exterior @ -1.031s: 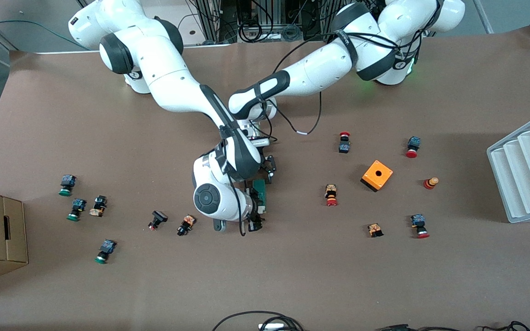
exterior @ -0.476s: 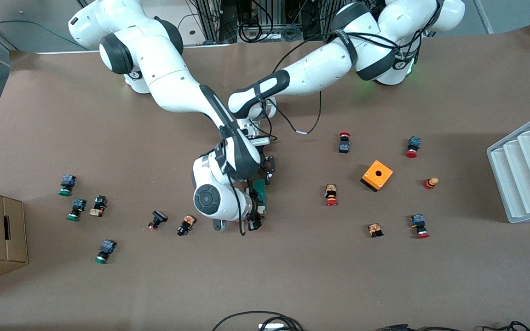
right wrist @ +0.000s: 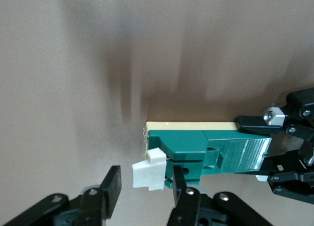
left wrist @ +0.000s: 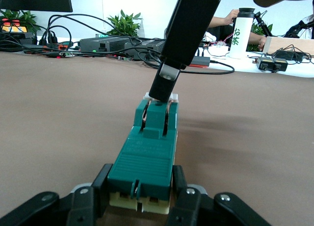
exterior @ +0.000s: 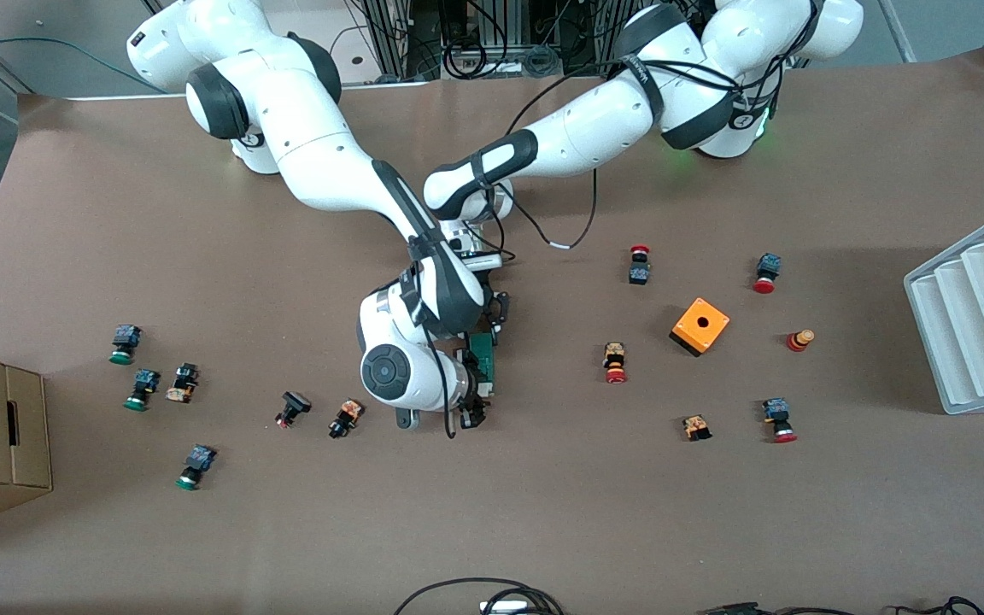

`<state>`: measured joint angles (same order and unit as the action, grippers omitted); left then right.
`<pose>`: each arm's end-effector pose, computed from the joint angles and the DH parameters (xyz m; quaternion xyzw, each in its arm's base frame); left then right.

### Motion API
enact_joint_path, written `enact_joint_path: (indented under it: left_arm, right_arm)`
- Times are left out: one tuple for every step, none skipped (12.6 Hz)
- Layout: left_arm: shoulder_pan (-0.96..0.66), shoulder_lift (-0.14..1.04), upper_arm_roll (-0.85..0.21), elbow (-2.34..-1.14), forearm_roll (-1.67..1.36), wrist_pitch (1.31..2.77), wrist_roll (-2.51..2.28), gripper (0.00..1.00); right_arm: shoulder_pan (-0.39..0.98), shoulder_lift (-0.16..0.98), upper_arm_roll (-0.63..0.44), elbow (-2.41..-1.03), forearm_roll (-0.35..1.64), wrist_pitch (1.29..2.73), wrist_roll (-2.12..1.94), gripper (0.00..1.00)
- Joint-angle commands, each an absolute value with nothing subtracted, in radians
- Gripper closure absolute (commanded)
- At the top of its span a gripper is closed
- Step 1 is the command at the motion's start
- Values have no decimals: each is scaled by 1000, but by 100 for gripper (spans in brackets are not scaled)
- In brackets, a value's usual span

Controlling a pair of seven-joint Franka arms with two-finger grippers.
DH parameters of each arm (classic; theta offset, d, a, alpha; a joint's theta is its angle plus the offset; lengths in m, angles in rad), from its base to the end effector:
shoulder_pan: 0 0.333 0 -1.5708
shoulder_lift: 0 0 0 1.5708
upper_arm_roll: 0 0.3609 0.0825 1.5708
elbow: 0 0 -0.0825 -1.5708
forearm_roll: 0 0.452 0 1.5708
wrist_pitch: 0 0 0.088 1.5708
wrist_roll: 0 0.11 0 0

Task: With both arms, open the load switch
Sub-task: 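Position the right gripper fingertips above the white lever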

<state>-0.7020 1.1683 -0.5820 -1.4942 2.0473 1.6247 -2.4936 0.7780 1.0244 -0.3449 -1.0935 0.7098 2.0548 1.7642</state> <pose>0.3754 -0.6592 0.0205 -0.7953 -0.0938 -0.5982 0.0282 0.7238 0.4862 0.2002 -0.7174 0.6769 0.1490 0.0701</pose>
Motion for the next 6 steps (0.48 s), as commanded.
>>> enact_joint_path:
  left_arm:
    - [-698,1161,-583,-1513,2040,1635,-2523,45]
    - [-698,1161,-583,-1513,2043,1638,-2522,44]
    - [-698,1161,-583,-1513,2043,1638,-2520,44]
    - [-696,1161,-583,-1513,2043,1638,-2519,44]
    - [-696,1161,-583,-1513,2045,1638,-2517,44]
    - [-696,1161,-583,-1513,2043,1638,-2516,44]
  right_arm:
    - [779,1054,-354,-1051,744,2052,1781,50]
    - [782,1054,-353,-1052,744,2052,1782,51]
    - [785,1054,-353,-1054,744,2052,1782,52]
    - [784,1054,-353,-1054,744,2051,1782,56]
    - [785,1052,-353,-1054,744,2049,1782,59]
    - [785,1052,-353,-1055,744,2048,1784,59]
